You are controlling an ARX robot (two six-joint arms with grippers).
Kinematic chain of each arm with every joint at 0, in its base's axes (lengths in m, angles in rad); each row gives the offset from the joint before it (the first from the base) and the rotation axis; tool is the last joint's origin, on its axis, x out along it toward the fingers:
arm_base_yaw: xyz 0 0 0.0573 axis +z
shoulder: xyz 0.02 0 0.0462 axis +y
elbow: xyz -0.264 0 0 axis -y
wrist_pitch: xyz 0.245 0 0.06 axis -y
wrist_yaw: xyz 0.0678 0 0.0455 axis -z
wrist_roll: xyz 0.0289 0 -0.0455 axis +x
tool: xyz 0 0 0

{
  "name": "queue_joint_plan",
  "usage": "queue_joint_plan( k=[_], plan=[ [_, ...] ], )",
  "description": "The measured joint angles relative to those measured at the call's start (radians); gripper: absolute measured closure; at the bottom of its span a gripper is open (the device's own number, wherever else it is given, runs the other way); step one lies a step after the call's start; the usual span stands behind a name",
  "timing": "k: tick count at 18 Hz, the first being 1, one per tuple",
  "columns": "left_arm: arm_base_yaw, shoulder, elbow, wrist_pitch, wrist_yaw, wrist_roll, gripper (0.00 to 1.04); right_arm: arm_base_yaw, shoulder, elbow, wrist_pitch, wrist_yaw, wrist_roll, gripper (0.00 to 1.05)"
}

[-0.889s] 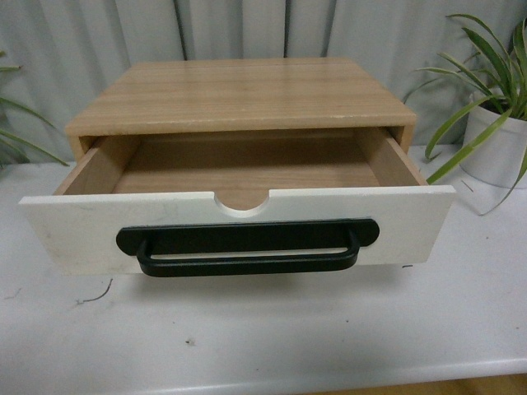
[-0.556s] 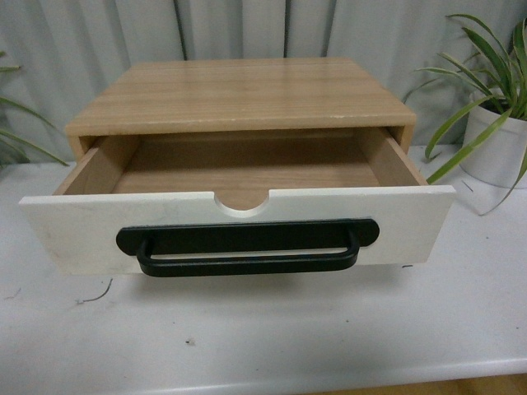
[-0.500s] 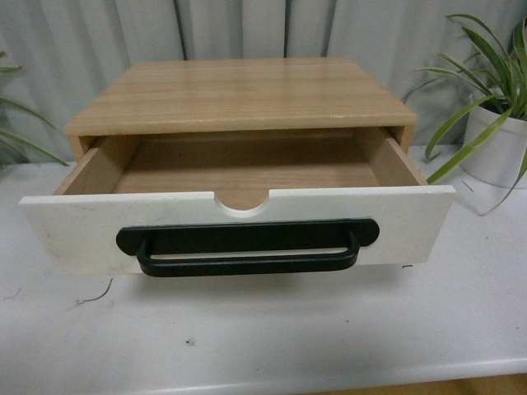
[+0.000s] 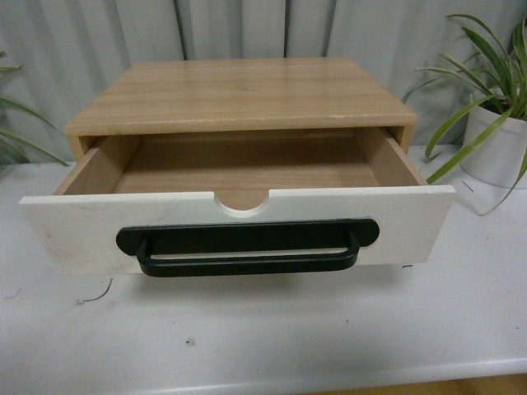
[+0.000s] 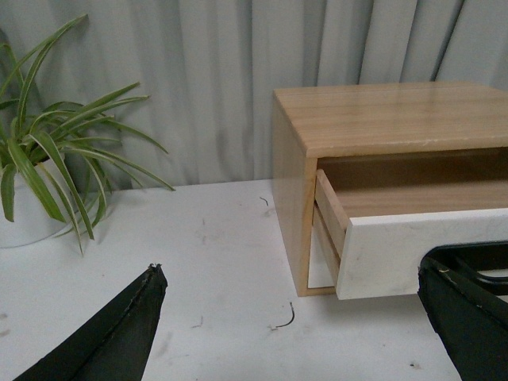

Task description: Close drawer sideways

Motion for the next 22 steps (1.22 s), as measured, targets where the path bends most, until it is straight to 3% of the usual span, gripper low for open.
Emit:
queue_joint_plan(
  k=[14, 15, 16, 17, 19, 22],
  plan=[
    [0.000, 0.000, 0.000, 0.000, 0.000, 0.000, 0.07, 0.000, 0.000, 0.000, 0.000, 0.000, 0.000, 0.07],
    [-0.013, 0.002, -0.002, 0.050, -0.037, -0.035, 0.07, 0.000, 0.000, 0.000, 0.000, 0.000, 0.000, 0.07],
    [-0.029, 0.037, -0.001, 0.177, -0.064, -0.099, 0.07, 0.040, 0.038, 0.011, -0.029, 0.098, 0.090, 0.07],
    [-0.039, 0.125, 0.000, 0.234, -0.045, -0.123, 0.07, 0.039, 0.134, 0.031, 0.007, 0.105, 0.180, 0.07],
    [-0.062, 0.308, 0.002, 0.324, 0.031, -0.074, 0.07, 0.043, 0.293, 0.123, 0.048, 0.004, 0.207, 0.07],
    [-0.078, 0.462, 0.039, 0.371, 0.122, 0.067, 0.07, 0.110, 0.444, 0.218, -0.006, -0.119, 0.080, 0.07]
  ],
)
